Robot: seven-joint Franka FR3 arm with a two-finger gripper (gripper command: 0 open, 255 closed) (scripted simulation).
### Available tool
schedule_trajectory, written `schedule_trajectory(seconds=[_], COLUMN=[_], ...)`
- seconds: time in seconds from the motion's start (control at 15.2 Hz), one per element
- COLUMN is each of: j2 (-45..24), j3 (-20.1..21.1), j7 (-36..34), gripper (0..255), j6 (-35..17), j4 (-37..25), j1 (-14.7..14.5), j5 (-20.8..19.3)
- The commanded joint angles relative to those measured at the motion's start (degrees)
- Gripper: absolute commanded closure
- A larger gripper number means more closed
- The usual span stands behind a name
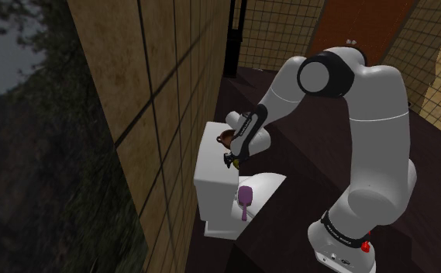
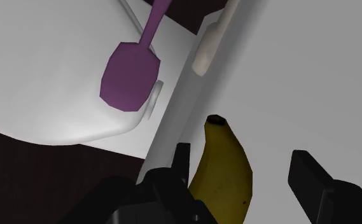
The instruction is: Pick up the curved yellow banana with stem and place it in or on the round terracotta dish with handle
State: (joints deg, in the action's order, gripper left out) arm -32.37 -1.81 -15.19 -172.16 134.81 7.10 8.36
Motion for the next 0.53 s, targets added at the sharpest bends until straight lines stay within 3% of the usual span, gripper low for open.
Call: schedule_trajectory(seconds=[0.0,0.46], j2=[-0.46,-0.46], j3=[-0.30,-0.32], j7=[-0.04,-0.02], gripper=[255,255], j6=[-0.09,0.04], j4=[0.12,-0.01], j1=[0.18,0.22], j5=[0.06,0.03])
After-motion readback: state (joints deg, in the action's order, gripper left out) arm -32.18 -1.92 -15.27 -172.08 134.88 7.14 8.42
